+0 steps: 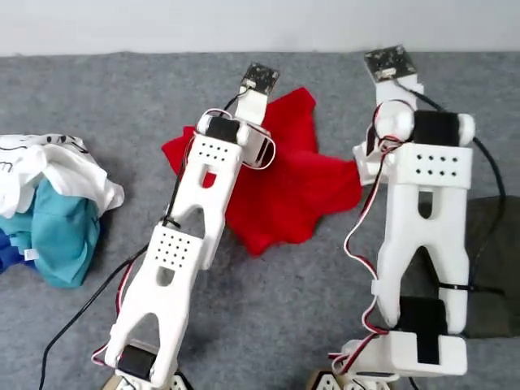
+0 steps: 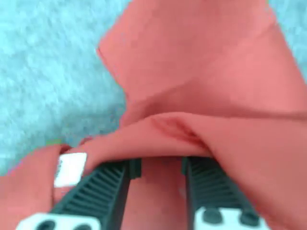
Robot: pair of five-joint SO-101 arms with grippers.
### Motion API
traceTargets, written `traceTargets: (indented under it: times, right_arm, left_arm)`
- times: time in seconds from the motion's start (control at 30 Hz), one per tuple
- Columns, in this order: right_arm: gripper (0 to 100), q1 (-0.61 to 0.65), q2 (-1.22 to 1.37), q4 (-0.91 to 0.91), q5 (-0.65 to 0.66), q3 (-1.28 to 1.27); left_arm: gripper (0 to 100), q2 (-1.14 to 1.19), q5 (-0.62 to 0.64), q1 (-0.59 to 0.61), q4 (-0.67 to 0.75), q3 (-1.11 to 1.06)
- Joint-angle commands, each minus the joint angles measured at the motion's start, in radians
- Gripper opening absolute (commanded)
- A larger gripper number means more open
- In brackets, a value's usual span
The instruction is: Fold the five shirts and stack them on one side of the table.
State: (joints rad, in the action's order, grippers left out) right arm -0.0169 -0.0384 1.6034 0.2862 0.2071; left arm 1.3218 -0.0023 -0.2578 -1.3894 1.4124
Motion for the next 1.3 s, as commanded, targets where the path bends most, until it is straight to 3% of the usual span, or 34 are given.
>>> traceTargets:
  times: [0.0, 0.1, 0.27, 0.47, 0.6, 0.73, 1.03, 1.17, 1.27]
  right_arm:
    - [1.1, 0.030, -0.047, -0.031, -0.011, -0.020]
    - [1.1, 0.044, -0.047, -0.035, -0.009, -0.020]
    - [1.1, 0.042, -0.045, -0.035, -0.008, -0.023]
    - [1.1, 0.041, -0.045, -0.035, -0.006, -0.023]
    - [1.1, 0.044, -0.045, -0.036, -0.005, -0.023]
    - [1.1, 0.031, -0.039, -0.036, -0.005, -0.023]
    - [1.1, 0.005, -0.038, -0.038, -0.005, -0.025]
    - [1.1, 0.008, -0.038, -0.038, -0.005, -0.025]
    - [1.1, 0.008, -0.038, -0.038, -0.005, -0.025]
  left_arm:
    - [14, 0.055, 0.071, 0.002, 0.020, 0.216]
    - [14, 0.075, 0.144, 0.023, 0.049, 0.269]
    - [14, -0.068, 0.184, 0.080, -0.044, 0.266]
    - [15, -0.273, 0.175, 0.132, -0.382, 0.254]
    - [14, -0.365, 0.166, 0.161, -0.376, 0.107]
    - [14, -0.562, 0.164, 0.126, -0.376, -0.185]
    - [11, -1.204, 0.087, 0.043, -0.361, -1.224]
    - [10, -1.464, 0.017, -0.048, -0.345, -1.511]
    - [12, -1.582, -0.063, -0.097, -0.253, -1.666]
